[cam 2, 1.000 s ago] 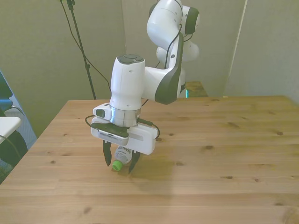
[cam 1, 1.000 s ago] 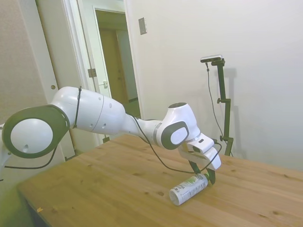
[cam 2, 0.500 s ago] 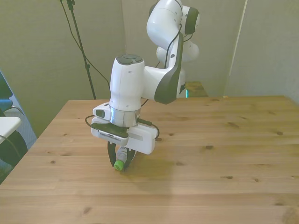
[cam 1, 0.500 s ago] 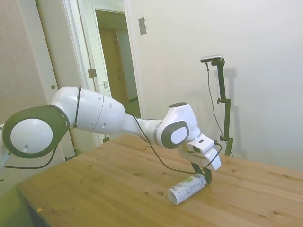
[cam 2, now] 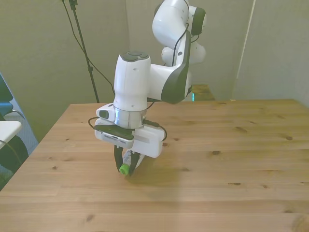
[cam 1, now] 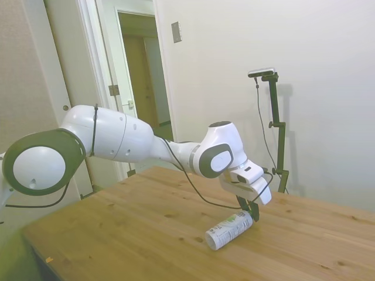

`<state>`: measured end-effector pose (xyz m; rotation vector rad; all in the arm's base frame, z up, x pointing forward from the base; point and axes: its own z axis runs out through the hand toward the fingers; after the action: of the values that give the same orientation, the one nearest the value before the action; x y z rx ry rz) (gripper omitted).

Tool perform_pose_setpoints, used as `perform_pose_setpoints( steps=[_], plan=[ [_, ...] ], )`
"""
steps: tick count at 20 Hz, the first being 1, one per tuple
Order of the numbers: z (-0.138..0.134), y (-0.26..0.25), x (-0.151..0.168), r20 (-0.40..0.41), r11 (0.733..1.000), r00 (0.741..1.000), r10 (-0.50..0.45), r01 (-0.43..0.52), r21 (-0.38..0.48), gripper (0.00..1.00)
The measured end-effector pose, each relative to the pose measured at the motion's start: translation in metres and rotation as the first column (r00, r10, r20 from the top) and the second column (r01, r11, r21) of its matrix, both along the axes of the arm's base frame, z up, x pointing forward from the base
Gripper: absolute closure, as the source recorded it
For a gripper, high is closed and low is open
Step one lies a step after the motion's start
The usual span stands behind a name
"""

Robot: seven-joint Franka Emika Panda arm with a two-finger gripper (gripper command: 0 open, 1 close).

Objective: Stand the water bottle

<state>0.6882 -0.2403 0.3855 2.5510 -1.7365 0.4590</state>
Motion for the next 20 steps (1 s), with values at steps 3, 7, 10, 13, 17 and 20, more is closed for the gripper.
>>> perform_pose_setpoints(
  steps=[3, 7, 10, 13, 17, 20],
  plan=[
    [0.040, 0.022, 0.003, 0.104, 1.000, 0.995, -0.010, 0.010, 0.001, 1.00],
    [0.088, 0.058, -0.005, 0.299, 0.999, 0.953, -0.051, 0.052, 0.006, 1.00],
    [0.100, 0.073, -0.016, 0.416, 0.997, 0.907, -0.066, 0.080, -0.016, 1.00],
    [0.099, 0.083, -0.026, 0.526, 0.992, 0.849, -0.049, 0.104, -0.076, 1.00],
    [0.099, 0.099, -0.041, 0.629, 0.977, 0.777, -0.007, 0.138, -0.159, 1.00],
    [0.099, 0.107, -0.044, 0.632, 0.971, 0.775, 0.008, 0.144, -0.189, 1.00]
  ],
)
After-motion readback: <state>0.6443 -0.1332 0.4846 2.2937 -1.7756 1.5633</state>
